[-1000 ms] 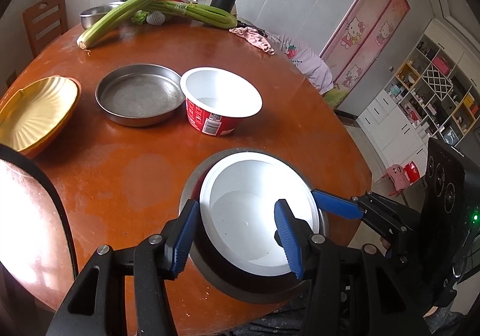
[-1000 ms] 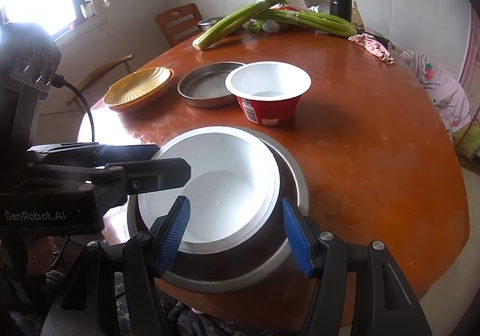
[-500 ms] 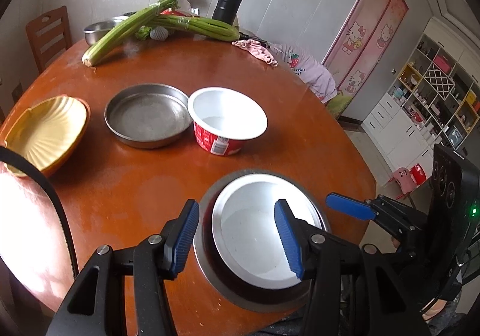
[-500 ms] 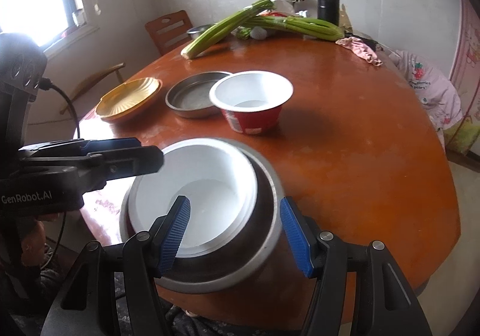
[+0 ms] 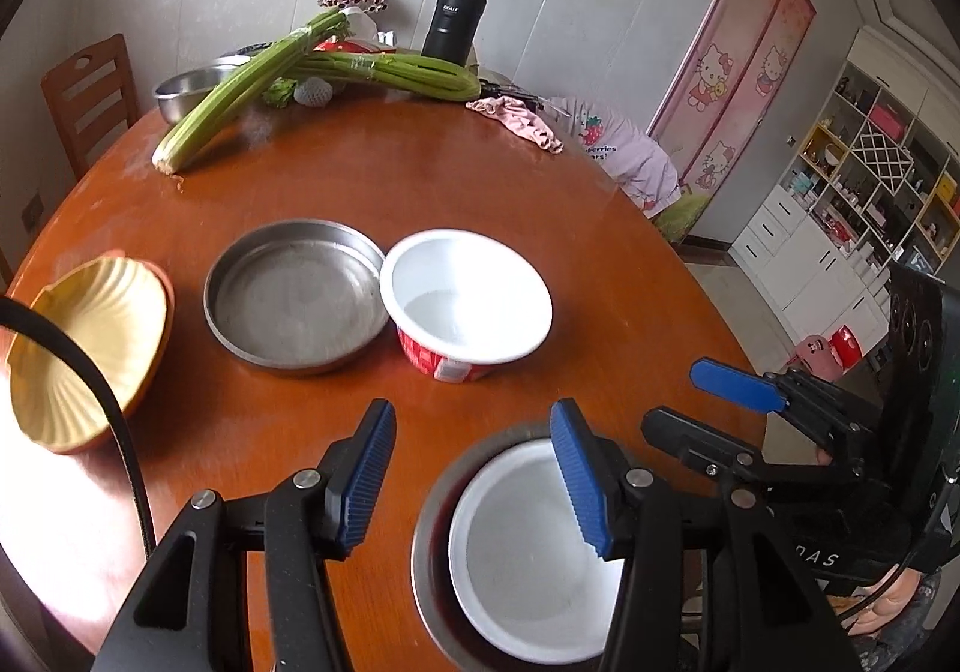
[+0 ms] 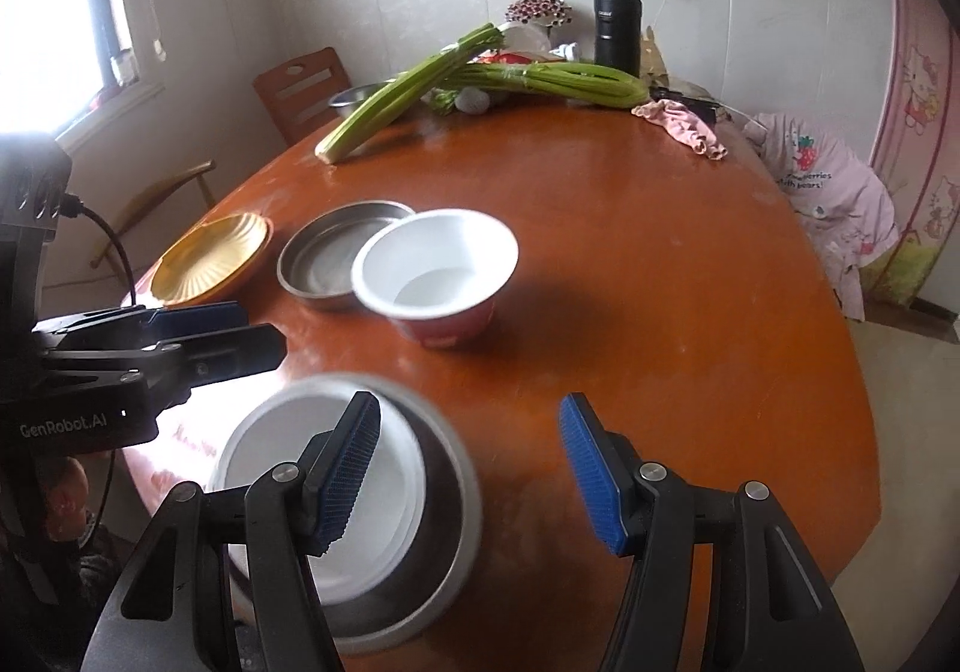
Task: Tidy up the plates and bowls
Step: 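Move the right tool to the second red paper bowl and grasp its rim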
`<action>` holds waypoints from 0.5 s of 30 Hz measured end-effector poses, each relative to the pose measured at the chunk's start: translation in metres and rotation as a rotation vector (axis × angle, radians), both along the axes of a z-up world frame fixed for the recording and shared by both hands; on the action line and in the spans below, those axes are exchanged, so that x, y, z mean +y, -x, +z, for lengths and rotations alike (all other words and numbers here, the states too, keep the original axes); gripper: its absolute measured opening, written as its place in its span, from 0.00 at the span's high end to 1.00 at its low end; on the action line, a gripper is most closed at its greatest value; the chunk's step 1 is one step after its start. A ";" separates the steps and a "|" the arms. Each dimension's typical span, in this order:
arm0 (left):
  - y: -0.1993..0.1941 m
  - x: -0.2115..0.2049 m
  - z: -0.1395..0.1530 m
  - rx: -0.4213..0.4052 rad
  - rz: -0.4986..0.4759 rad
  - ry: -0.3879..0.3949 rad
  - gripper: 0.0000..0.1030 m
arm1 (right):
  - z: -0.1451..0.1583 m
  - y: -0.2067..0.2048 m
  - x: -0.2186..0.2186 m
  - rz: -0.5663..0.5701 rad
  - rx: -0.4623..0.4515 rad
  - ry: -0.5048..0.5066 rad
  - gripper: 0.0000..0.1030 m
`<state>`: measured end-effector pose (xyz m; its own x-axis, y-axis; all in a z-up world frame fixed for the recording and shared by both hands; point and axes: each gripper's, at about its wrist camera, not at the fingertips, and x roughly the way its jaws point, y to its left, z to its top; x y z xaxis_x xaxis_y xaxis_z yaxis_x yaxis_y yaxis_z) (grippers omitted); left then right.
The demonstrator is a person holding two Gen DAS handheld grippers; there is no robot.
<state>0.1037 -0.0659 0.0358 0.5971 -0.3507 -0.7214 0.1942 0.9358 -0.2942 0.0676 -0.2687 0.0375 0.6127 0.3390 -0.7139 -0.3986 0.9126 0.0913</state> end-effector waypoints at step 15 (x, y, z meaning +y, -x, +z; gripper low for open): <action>-0.061 0.003 -0.003 0.071 0.010 0.006 0.48 | 0.005 -0.068 0.008 0.007 0.071 0.004 0.37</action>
<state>0.1643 -0.0633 0.0325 0.5485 -0.3495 -0.7596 0.1630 0.9357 -0.3128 0.1361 -0.2609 0.0430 0.5584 0.3402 -0.7566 -0.3974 0.9103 0.1161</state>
